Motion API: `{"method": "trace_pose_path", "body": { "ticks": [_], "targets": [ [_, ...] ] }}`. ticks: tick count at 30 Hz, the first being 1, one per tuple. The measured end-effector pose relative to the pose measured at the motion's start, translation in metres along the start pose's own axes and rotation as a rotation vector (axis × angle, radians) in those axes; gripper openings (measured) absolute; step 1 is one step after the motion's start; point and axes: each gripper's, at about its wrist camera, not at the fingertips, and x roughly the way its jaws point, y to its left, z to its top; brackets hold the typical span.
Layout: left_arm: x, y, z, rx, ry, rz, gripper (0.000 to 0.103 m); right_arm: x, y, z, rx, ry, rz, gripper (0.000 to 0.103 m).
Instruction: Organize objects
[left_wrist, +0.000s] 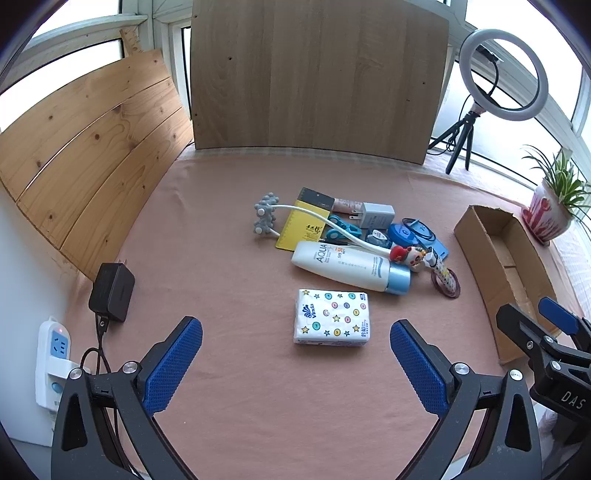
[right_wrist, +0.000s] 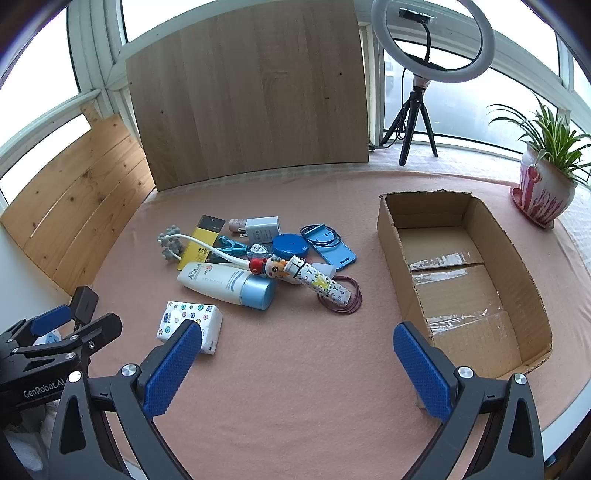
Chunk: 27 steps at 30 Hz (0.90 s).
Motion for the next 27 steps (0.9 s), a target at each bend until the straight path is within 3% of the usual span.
{"method": "trace_pose_path", "body": {
  "ticks": [27],
  "targets": [
    [0.0049,0.0022,-0.0033,-0.007,0.013,-0.004,0.103,0.0039,-0.0002,-0.0034,0.011,0.03,0.008,0.103]
  ]
}}
